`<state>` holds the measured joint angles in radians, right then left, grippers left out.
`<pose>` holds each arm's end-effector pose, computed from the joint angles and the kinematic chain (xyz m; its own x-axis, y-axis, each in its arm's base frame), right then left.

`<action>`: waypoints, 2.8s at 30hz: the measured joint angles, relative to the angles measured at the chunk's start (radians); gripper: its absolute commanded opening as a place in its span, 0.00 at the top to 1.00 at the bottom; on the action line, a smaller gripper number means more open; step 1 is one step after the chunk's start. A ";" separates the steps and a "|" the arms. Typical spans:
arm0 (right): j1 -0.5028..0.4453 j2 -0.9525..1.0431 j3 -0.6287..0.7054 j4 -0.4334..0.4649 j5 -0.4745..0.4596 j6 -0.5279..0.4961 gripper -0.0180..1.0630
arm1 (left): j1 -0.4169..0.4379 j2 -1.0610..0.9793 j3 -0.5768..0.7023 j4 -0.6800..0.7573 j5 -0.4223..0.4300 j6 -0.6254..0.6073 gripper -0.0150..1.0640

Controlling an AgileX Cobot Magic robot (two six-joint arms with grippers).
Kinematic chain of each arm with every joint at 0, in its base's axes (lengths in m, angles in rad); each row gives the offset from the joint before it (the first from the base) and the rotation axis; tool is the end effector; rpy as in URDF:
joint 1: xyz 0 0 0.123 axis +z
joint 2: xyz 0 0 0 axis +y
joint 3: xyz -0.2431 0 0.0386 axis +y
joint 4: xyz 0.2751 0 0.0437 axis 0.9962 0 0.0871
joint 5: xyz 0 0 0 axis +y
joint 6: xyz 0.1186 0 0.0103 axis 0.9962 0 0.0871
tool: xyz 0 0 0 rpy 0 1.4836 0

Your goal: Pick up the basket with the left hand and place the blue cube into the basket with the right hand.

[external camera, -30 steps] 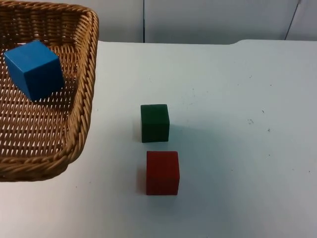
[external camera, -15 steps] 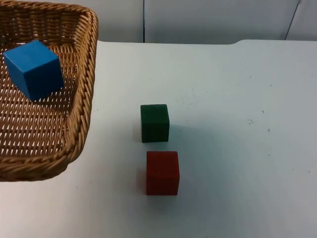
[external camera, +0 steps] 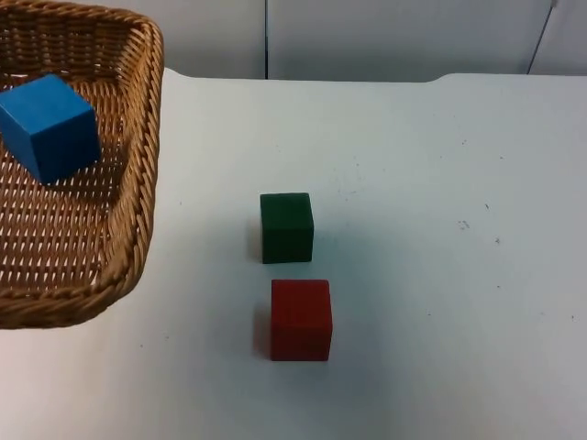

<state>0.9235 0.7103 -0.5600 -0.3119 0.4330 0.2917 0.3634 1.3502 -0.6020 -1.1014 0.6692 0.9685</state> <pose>0.1475 0.1696 0.2585 -0.2822 -0.3618 -0.8885 -0.7202 0.6918 -0.0530 0.2748 0.0340 0.1298 -0.7880 -0.3248 -0.5230 -0.0410 0.8753 -0.4819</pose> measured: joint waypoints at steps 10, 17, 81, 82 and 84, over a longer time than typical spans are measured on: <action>0.000 -0.198 0.056 0.000 0.092 0.014 0.37 | 0.000 0.131 0.000 -0.110 -0.022 0.127 0.99; 0.000 -0.259 0.056 0.000 0.177 0.016 0.37 | 0.000 0.235 -0.002 -0.218 -0.030 0.270 0.99; 0.000 -0.299 0.056 -0.025 0.204 0.019 0.37 | 0.000 0.279 -0.182 -0.449 -0.189 0.647 0.08; 0.000 -0.299 0.056 -0.025 0.199 0.019 0.37 | 0.000 0.234 -0.182 -0.449 -0.189 0.639 0.08; 0.000 -0.299 0.056 -0.026 0.187 0.019 0.37 | 0.000 0.138 -0.182 -0.449 -0.183 0.616 0.08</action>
<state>0.9235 0.4116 -0.5044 -0.3376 0.6203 0.3103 0.3634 1.4879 -0.7844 -1.5509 0.4864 1.5843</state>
